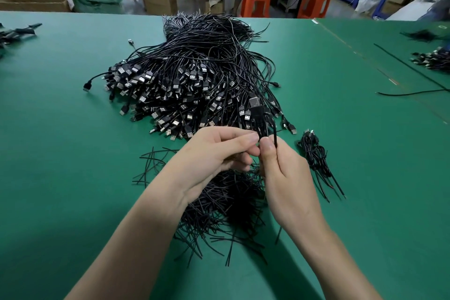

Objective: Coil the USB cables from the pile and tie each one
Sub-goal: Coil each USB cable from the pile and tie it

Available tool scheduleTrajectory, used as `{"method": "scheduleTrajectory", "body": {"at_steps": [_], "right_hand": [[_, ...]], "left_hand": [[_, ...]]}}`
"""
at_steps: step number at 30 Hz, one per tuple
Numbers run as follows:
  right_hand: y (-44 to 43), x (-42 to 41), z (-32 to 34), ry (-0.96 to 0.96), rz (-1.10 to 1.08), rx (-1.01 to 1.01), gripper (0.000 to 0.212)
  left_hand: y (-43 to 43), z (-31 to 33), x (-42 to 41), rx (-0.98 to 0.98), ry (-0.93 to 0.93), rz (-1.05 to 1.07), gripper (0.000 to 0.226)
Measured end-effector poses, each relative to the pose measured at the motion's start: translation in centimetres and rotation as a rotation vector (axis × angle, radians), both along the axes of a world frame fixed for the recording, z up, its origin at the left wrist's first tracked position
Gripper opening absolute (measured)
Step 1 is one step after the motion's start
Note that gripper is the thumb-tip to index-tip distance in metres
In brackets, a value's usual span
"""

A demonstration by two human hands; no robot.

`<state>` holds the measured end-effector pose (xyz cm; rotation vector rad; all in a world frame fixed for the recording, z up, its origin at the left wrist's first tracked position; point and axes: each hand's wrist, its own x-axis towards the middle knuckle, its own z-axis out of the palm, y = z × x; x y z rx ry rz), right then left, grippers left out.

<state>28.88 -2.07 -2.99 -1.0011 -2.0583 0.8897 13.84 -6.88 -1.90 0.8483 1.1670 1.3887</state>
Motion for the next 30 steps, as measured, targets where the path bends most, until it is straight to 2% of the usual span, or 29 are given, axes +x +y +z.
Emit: {"method": "scheduleTrajectory", "body": {"at_steps": [4, 7, 9, 14, 19, 24, 30], "right_hand": [[0.4, 0.2, 0.5, 0.112, 0.042, -0.141, 0.044], [0.5, 0.3, 0.6, 0.169, 0.077, -0.287, 0.045], [0.4, 0.2, 0.9, 0.197, 0.108, -0.330, 0.045], [0.5, 0.5, 1.5, 0.174, 0.133, -0.289, 0.045], [0.9, 1.1, 1.8, 0.117, 0.168, -0.266, 0.047], [1.3, 1.5, 2.0, 0.090, 0.212, -0.283, 0.046], [1.7, 2.4, 2.0, 0.034, 0.231, -0.319, 0.048]], "left_hand": [[-0.2, 0.1, -0.3, -0.002, 0.006, -0.057, 0.019], [-0.2, -0.1, 0.2, 0.040, 0.029, -0.012, 0.026], [0.0, -0.3, 0.8, 0.076, -0.022, 0.025, 0.025], [0.6, -0.8, 2.4, 0.064, -0.112, 0.115, 0.022], [0.6, -0.9, 2.5, 0.042, -0.109, 0.084, 0.023], [0.5, -0.7, 2.7, 0.036, -0.143, 0.048, 0.047], [0.3, -0.6, 3.0, 0.028, -0.097, 0.049, 0.036]]}}
